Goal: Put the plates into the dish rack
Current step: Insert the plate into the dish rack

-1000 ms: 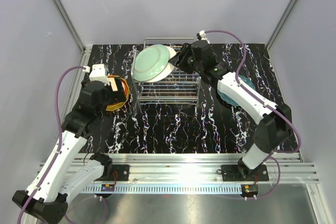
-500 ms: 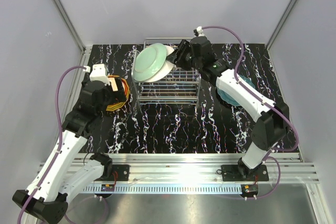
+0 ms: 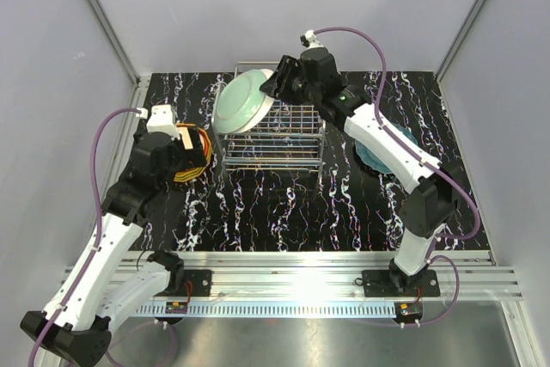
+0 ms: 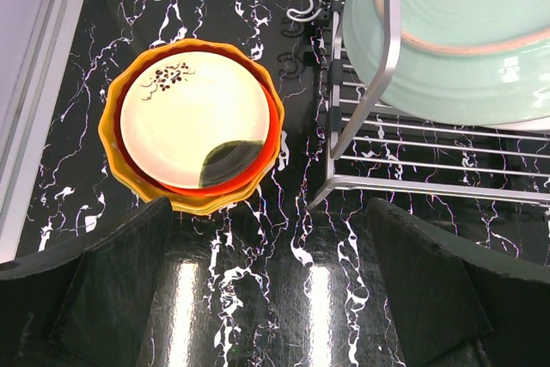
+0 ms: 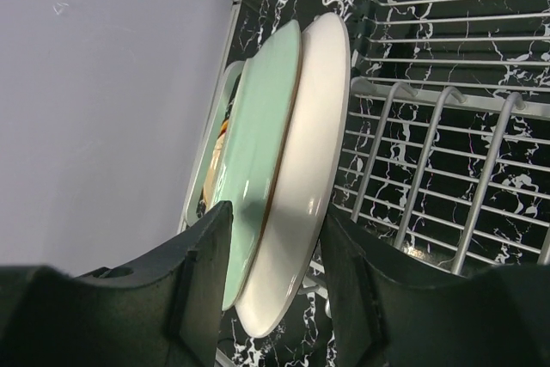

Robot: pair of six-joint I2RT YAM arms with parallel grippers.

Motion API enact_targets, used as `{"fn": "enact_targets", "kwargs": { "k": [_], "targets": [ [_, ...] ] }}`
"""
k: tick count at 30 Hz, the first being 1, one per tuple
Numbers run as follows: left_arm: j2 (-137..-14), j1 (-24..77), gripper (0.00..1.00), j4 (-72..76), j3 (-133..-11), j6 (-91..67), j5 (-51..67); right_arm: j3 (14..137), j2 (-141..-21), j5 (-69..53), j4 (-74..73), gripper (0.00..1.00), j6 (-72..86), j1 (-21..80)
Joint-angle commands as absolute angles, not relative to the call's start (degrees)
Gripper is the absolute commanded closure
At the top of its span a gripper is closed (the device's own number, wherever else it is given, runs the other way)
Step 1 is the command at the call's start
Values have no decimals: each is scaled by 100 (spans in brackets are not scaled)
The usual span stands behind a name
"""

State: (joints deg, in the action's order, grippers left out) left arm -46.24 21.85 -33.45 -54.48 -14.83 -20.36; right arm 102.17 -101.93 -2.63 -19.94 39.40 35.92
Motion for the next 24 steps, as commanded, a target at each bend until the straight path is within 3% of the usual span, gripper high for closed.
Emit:
{"fn": "enact_targets", "kwargs": {
  "k": [1,11,24],
  "targets": [
    [-4606,2215,1,-3190,-5476,-1424,-2127,10556,-10275,-431,-1977,48,3736,3779],
    [-4526,2224,1,-2830,-5642,-1152,-1600,10714,-10239,-527,-1969,45,3735,3779],
    [-5633,2987,1,-2628,-7109,-475,-1467,10749,-10143,-686,-1530,44,4210,3771]
  ]
}}
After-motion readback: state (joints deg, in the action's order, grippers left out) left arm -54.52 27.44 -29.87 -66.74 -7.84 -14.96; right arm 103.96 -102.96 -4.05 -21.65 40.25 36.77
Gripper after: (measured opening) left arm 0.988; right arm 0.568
